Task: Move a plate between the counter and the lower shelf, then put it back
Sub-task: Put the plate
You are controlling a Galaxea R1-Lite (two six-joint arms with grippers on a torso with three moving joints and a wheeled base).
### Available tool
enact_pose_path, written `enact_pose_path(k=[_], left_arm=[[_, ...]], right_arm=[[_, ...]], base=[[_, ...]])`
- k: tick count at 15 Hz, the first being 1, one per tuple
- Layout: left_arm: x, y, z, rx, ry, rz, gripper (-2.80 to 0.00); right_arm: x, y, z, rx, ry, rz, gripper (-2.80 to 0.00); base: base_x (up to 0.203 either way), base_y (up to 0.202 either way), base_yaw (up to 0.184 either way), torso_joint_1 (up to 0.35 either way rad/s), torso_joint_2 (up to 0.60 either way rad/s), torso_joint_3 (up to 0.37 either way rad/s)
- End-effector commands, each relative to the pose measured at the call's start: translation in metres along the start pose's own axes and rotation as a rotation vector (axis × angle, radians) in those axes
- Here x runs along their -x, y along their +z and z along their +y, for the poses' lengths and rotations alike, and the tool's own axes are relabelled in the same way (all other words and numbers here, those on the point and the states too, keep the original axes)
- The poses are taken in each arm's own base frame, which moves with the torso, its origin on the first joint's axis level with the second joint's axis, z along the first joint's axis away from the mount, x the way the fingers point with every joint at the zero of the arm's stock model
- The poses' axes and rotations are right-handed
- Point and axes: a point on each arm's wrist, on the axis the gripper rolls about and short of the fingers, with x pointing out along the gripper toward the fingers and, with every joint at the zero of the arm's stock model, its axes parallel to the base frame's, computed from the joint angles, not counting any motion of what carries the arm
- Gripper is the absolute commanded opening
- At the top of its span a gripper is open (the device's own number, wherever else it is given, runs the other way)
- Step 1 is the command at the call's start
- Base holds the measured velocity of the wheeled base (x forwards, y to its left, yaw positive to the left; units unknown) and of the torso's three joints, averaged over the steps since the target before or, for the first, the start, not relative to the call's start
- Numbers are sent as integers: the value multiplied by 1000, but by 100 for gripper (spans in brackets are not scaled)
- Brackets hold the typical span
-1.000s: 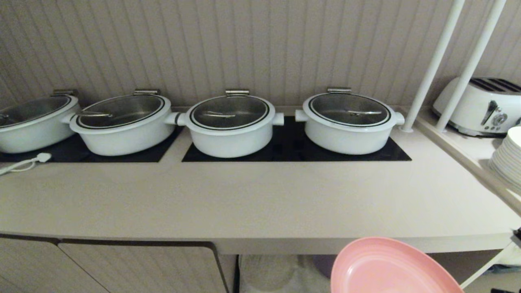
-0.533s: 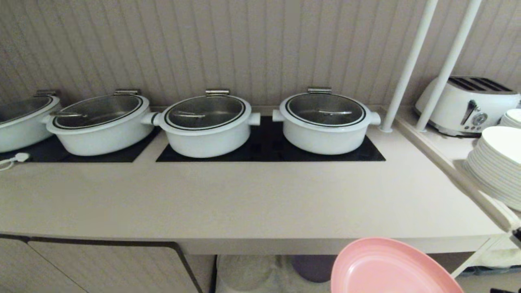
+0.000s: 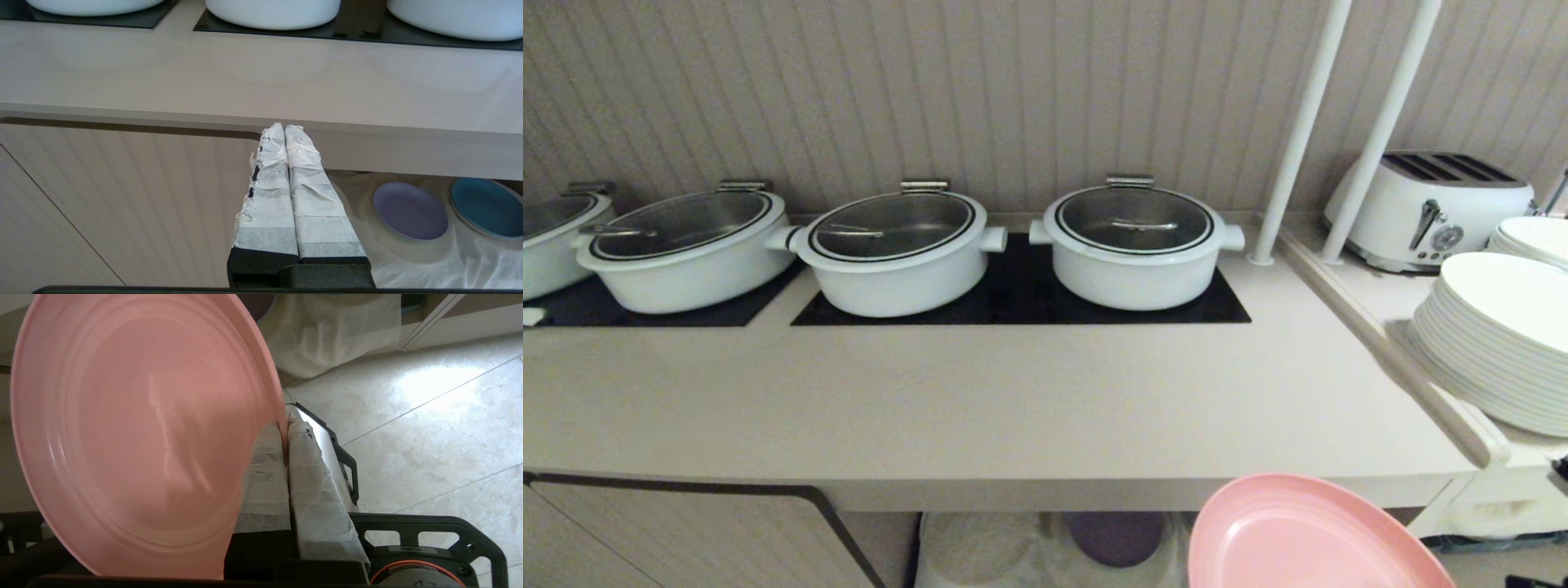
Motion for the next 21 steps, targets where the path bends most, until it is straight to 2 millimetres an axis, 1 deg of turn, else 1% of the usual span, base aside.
enact_pose_path(k=[1,9,14,15,18,21], left_arm=[[0,0,0,0,1,1,-280],[0,0,0,0,1,1,-280],[0,0,0,0,1,1,-280],[0,0,0,0,1,1,-280],[0,0,0,0,1,1,-280],[0,0,0,0,1,1,-280]], right_arm=[[0,0,0,-13,-9,1,-280],[-3,1,2,-14,-18,4,-280],[-7,5,6,-10,-31,14,-280],[-7,8,9,-10,-30,12,-280],[-8,26,26,-14,-12,-8,-280],[-23,49,43,-34,-43,1,-280]], base=[[0,0,0,0,0,0],[0,0,0,0,0,0],[0,0,0,0,0,0],[0,0,0,0,0,0],[0,0,0,0,0,0],[0,0,0,0,0,0]])
